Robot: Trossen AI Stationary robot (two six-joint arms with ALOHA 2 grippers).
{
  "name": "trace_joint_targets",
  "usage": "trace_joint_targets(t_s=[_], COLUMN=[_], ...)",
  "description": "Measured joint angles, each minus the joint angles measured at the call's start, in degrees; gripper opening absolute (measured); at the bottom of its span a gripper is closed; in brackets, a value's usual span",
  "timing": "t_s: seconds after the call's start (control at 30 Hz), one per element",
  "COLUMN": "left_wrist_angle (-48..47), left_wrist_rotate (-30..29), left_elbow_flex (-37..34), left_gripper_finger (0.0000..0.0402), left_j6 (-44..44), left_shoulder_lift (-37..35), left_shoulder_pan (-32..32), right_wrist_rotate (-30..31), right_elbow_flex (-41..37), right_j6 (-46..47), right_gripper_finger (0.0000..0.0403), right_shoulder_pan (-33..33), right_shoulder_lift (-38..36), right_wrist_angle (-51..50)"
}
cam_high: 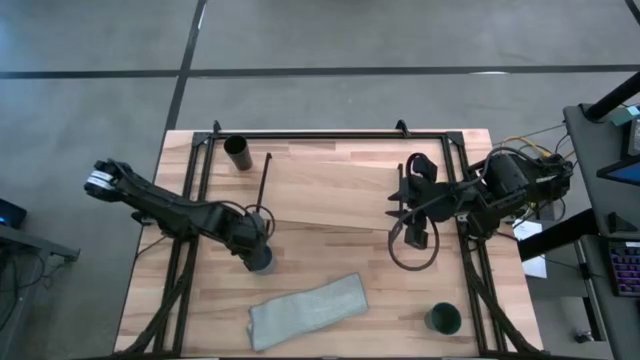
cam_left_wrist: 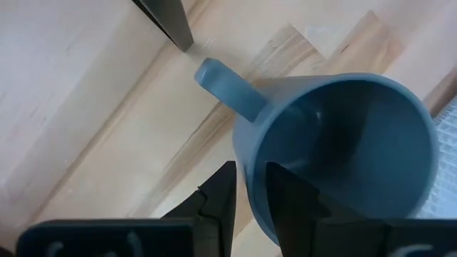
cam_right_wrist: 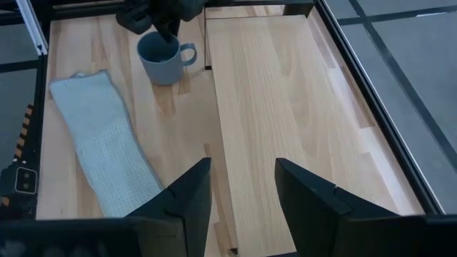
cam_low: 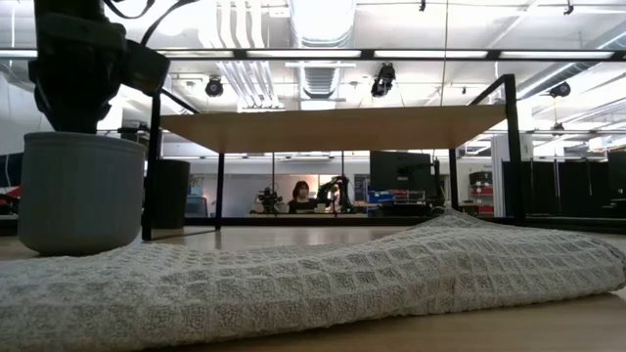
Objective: Stack small to large cups/mugs on shelf
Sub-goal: Put the gray mug on the shelf
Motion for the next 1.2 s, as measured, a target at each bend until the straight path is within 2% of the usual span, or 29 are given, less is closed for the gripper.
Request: trace_joint_targets(t_s=[0.1,0.23,0.5,0.63,0.87,1.0,1.1,1.2], left_wrist_angle=[0.11,0.06,-0.53,-2.44,-16.73,-22.57,-25.23,-25.99], left_wrist_rotate=[0.88,0.88,4.06,4.87,4.66,-0.42,-7.36,-13.42], left_elbow_flex=[-0.07,-0.09,2.25,7.34,22.69,31.94,37.77,42.24], left_gripper_finger=[0.0048,0.0009,0.0001,0.0001,0.0001,0.0,0.0,0.0], left_j6=[0.17,0.2,-0.07,-0.11,0.17,2.82,3.7,9.58], left_shoulder_lift=[-0.92,-1.55,-1.71,-2.21,-2.21,-2.11,-1.71,-1.15], left_shoulder_pan=[0.0,0.0,-0.02,-0.03,-0.02,-0.02,0.04,0.09], right_wrist_rotate=[0.0,0.0,0.0,0.0,0.02,0.42,0.46,0.48], right_elbow_flex=[0.0,0.0,0.0,0.0,0.0,0.0,0.0,0.0], right_j6=[0.0,0.0,0.02,0.0,-0.11,-0.44,-0.8,-0.87], right_gripper_finger=[0.0148,0.0148,0.0148,0.0148,0.0148,0.0148,0.0148,0.0148], right_shoulder_pan=[0.01,0.02,0.0,0.02,0.01,0.02,-0.02,-0.02], right_shoulder_lift=[0.0,0.0,0.0,0.0,0.0,0.0,0.0,0.0], right_wrist_angle=[0.0,0.0,0.0,0.0,0.0,0.01,0.0,0.02])
